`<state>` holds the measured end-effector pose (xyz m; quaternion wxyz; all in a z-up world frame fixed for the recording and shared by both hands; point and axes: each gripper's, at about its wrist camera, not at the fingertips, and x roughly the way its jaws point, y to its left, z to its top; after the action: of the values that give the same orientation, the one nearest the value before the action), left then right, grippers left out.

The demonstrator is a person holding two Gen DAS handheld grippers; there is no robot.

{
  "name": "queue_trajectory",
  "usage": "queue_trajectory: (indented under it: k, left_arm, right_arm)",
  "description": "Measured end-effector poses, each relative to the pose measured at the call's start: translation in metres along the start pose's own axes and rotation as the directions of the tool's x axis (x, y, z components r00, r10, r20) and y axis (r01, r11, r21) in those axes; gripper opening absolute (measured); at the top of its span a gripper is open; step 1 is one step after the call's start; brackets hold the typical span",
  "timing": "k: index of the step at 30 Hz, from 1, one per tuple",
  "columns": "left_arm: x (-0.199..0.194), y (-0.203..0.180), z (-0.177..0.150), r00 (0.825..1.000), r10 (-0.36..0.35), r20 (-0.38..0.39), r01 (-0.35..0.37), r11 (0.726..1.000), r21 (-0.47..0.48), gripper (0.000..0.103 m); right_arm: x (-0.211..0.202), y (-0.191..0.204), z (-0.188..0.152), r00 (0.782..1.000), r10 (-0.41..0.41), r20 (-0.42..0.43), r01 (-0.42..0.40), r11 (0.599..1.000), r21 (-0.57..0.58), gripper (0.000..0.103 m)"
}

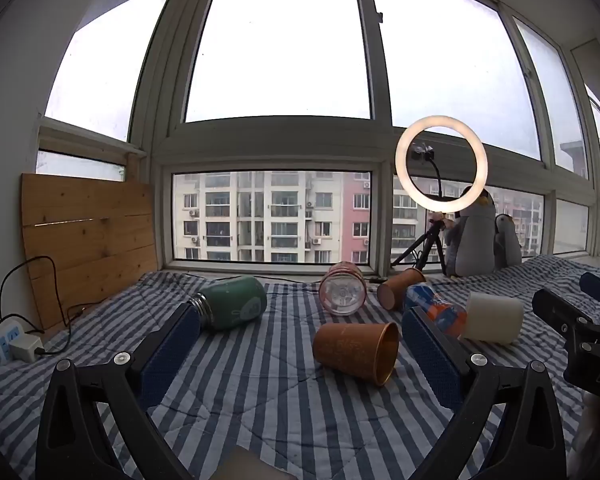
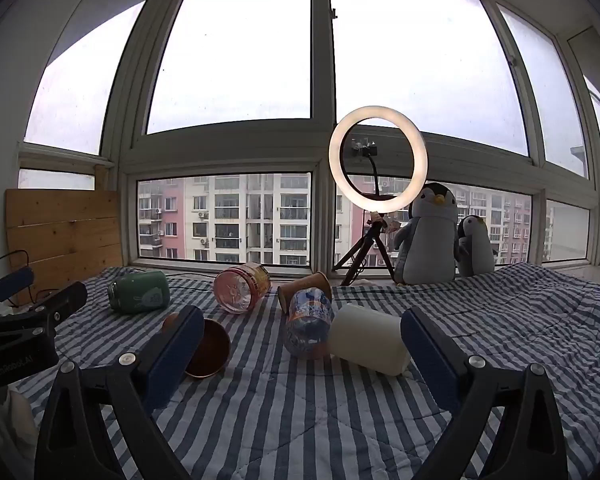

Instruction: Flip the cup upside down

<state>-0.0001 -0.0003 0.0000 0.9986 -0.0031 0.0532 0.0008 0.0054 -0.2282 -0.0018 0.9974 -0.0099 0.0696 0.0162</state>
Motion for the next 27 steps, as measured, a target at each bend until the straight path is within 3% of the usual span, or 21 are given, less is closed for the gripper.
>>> queue_trajectory:
  k: [27]
  left_arm:
    - [0.0002,0.0,0.0,1.0,-0.001,-0.007,0.001,1.0,-0.005,0.102]
  right_arm:
    - [0.0003,-0.0008,-0.0001,1.0,0.001,0.013,-0.001,1.0,0.007,0.1]
